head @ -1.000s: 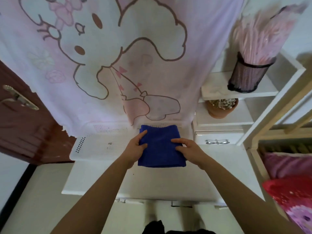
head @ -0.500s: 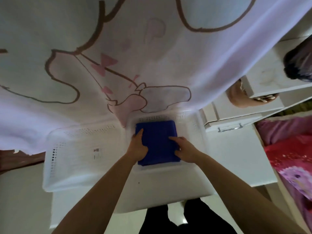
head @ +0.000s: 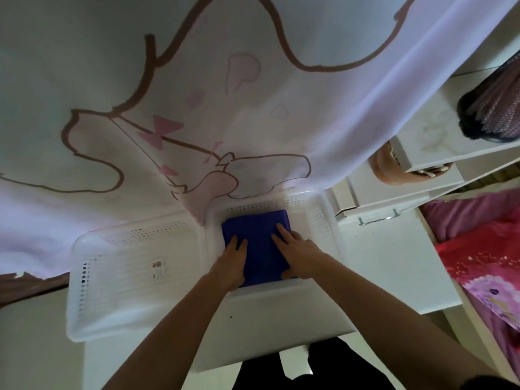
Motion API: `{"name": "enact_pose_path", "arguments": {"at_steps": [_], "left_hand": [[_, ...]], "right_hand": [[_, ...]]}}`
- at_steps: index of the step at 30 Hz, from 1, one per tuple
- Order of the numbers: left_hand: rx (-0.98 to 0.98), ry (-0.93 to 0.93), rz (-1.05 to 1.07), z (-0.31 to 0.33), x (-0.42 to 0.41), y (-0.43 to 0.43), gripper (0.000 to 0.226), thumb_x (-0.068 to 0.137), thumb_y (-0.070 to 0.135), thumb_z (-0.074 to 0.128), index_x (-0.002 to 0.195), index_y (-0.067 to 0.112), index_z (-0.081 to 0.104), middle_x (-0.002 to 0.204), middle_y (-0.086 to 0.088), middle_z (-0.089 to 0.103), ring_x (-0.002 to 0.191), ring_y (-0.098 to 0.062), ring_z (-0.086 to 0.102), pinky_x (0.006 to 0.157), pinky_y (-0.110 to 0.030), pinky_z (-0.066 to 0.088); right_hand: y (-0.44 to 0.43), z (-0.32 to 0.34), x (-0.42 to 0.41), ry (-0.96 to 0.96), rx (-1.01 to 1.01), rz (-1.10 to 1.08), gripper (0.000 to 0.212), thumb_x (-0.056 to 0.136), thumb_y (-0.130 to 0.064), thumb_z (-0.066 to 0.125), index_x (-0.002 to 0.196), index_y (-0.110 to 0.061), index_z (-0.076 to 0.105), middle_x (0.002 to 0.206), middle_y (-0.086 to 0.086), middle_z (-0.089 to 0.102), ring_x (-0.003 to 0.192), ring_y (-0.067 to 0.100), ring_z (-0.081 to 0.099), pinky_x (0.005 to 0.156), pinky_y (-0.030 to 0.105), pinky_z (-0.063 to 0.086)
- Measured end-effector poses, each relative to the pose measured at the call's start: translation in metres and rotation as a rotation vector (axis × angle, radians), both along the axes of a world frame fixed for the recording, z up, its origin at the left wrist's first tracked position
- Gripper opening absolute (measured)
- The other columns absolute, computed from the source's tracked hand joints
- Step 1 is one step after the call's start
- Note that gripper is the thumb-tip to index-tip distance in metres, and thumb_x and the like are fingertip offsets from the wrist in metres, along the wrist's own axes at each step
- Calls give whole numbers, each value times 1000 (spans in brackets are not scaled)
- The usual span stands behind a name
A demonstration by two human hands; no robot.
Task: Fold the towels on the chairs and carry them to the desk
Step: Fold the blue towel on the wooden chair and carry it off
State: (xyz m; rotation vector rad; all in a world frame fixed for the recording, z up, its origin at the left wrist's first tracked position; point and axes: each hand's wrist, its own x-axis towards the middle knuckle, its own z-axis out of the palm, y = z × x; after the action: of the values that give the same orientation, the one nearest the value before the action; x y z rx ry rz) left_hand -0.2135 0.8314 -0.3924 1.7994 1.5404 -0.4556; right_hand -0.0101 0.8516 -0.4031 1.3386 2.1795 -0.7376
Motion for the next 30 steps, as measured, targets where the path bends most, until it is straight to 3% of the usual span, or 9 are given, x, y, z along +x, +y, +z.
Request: {"name": "enact_pose_path", "arguments": {"at_steps": [5, 8, 10, 15, 19, 23, 26, 30], "left_hand": [[81, -49, 44, -11, -2, -6, 98, 86, 10, 69, 157, 12, 1, 163, -15, -8, 151, -28, 6, 121, -34, 20], [37, -102, 83, 7, -5, -12, 101, 86, 26, 72, 157, 17, 2, 163, -11, -12, 151, -27, 5, 121, -34, 19], [125, -157, 135, 25, -5, -16, 94, 89, 36, 67, 157, 22, 4, 164, -6, -11, 151, -24, 6, 118, -34, 20], [543, -121, 203, 79, 3, -21, 68, 101, 45, 44, 157, 22, 12, 165, -2, -7, 151, -22, 6, 118, -38, 21], [717, -190, 269, 114, 4, -22, 62, 101, 46, 38, 156, 26, 17, 165, 1, 1, 151, -22, 9, 119, -47, 26], [777, -331, 247, 130, 5, -34, 64, 98, 54, 24, 156, 29, 16, 165, 5, 4, 152, -17, 4, 122, -44, 16], [754, -497, 163, 132, 24, -40, 60, 100, 55, 25, 155, 29, 21, 165, 8, 4, 151, -14, 5, 120, -38, 12], [707, -630, -107, 121, 69, -53, 67, 98, 63, 21, 154, 27, 24, 165, 5, 10, 151, -15, 11, 120, -35, 18]], "right_hand": [[-9, -15, 5, 122, -11, -69, 108, 89, -49, 67, 159, -20, -9, 163, 7, -27, 149, 36, 15, 109, 49, 43], [-14, 2, 15, 166, -33, -94, 108, 86, -53, 68, 159, -24, -5, 163, 10, -25, 149, 35, 18, 114, 47, 38], [-15, 22, 20, 245, -8, -179, 103, 88, -53, 66, 159, -26, -4, 163, 8, -24, 150, 33, 16, 117, 46, 34], [-15, 75, 24, 396, 405, -404, 72, 98, -59, 32, 158, -23, 13, 167, 5, -8, 153, 31, 13, 118, 47, 28], [-19, 101, 27, 381, 691, -413, 71, 100, -61, 29, 157, -20, 20, 167, 12, 5, 151, 35, 20, 116, 52, 30], [-46, 127, 27, 301, 810, -481, 74, 99, -68, 17, 159, -24, 15, 167, 11, -1, 153, 33, 6, 121, 53, 20], [-82, 139, 36, 235, 864, -647, 73, 99, -67, 21, 159, -25, 17, 167, 9, -3, 154, 32, 3, 122, 53, 17], [-163, 135, 56, 50, 858, -887, 73, 100, -66, 25, 159, -26, 10, 167, 9, -10, 154, 30, -4, 123, 47, 8]]}}
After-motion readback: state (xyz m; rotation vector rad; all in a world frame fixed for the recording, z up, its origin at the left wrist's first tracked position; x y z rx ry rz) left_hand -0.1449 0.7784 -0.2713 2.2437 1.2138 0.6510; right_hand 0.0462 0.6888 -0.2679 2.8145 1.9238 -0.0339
